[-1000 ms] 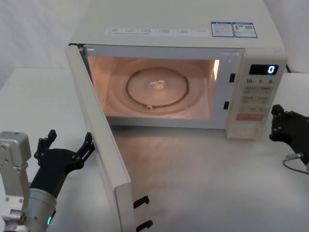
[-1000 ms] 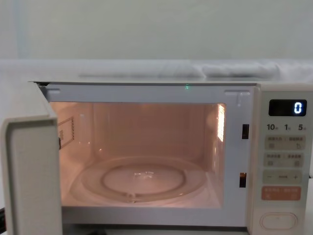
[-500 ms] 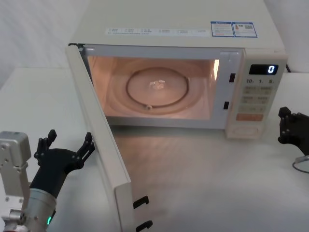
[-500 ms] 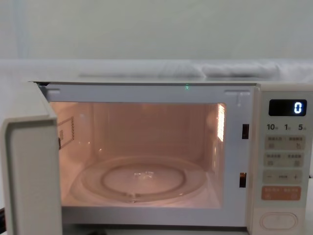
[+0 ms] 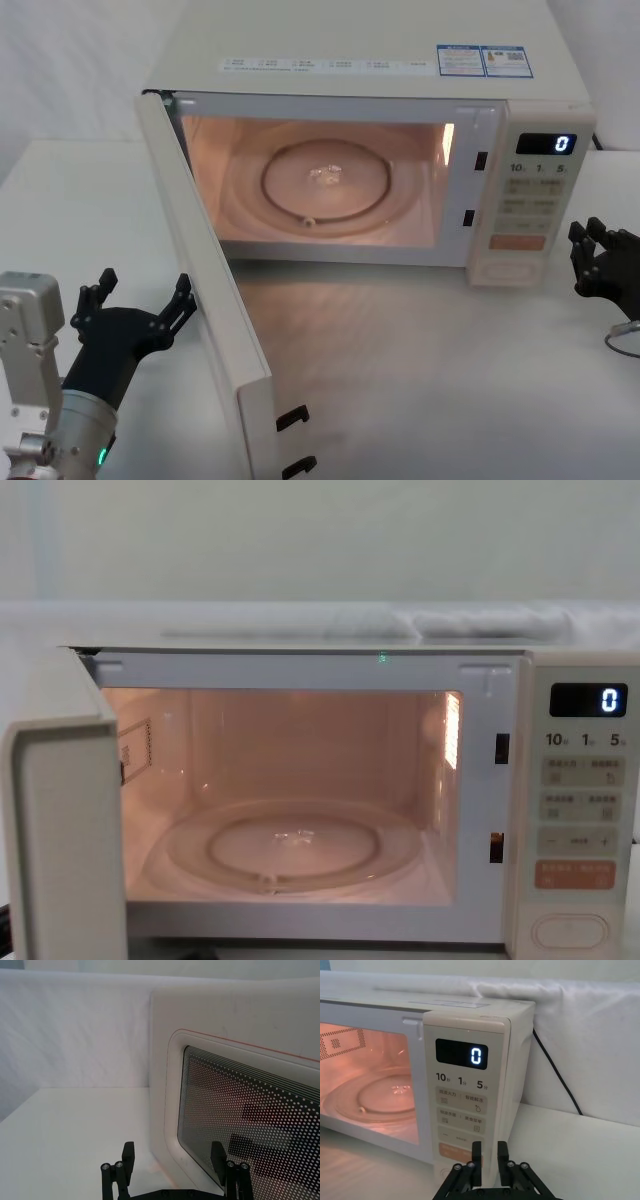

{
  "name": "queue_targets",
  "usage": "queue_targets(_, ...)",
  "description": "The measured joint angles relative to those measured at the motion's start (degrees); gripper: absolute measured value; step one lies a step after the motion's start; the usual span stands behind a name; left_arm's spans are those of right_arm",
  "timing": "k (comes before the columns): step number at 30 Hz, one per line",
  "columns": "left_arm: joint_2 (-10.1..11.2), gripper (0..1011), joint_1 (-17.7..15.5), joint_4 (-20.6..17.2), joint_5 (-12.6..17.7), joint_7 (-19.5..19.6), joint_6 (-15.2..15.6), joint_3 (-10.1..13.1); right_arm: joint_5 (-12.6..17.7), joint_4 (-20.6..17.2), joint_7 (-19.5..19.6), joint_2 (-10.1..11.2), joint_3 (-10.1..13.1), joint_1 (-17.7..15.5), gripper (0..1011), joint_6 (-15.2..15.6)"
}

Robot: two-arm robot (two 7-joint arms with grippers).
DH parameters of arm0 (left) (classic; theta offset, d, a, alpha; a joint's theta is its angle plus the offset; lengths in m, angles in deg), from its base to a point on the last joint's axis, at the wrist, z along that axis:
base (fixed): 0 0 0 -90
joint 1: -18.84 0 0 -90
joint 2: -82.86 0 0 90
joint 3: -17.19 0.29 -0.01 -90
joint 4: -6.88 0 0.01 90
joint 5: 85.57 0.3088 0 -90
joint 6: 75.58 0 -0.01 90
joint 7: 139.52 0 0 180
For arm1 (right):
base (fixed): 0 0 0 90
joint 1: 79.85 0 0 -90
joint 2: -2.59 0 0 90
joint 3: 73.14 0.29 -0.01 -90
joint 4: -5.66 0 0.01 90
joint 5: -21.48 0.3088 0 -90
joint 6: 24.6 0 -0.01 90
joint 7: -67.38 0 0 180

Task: Press the button to open the microwave door with one hand; close the microwave door with the other hand.

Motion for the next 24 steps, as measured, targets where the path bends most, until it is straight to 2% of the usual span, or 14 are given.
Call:
queue_targets(3, 0.0, 1001, 0.0, 0.0, 0.0, 0.0, 0.0, 0.0, 0.0, 0.0, 0.0, 0.0, 0.0, 0.0, 241, 0.0)
queue_targets(4, 0.0, 1001, 0.0, 0.0, 0.0, 0.0, 0.0, 0.0, 0.0, 0.0, 0.0, 0.0, 0.0, 0.0, 301, 0.0)
queue_targets(7, 0.0, 1001, 0.0, 0.0, 0.0, 0.0, 0.0, 0.0, 0.0, 0.0, 0.0, 0.0, 0.0, 0.0, 362, 0.0)
queue_targets(11, 0.0, 1001, 0.0, 0.0, 0.0, 0.0, 0.0, 0.0, 0.0, 0.0, 0.0, 0.0, 0.0, 0.0, 523, -0.1)
queue_targets(14, 0.0, 1001, 0.0, 0.0, 0.0, 0.0, 0.0, 0.0, -0.1, -0.1, 0.0, -0.1, 0.0, 0.0, 584, -0.1)
queue_targets(16, 0.0, 1001, 0.0, 0.0, 0.0, 0.0, 0.0, 0.0, -0.1, -0.1, 0.0, -0.1, 0.0, 0.0, 685, -0.1)
queue_targets(19, 0.0, 1001, 0.0, 0.0, 0.0, 0.0, 0.0, 0.0, -0.1, -0.1, 0.0, -0.1, 0.0, 0.0, 742, -0.1)
queue_targets(21, 0.0, 1001, 0.0, 0.0, 0.0, 0.0, 0.0, 0.0, -0.1, -0.1, 0.0, -0.1, 0.0, 0.0, 839, -0.1)
queue_targets(24, 0.0, 1001, 0.0, 0.0, 0.0, 0.0, 0.0, 0.0, -0.1, -0.1, 0.0, -0.1, 0.0, 0.0, 908, -0.1)
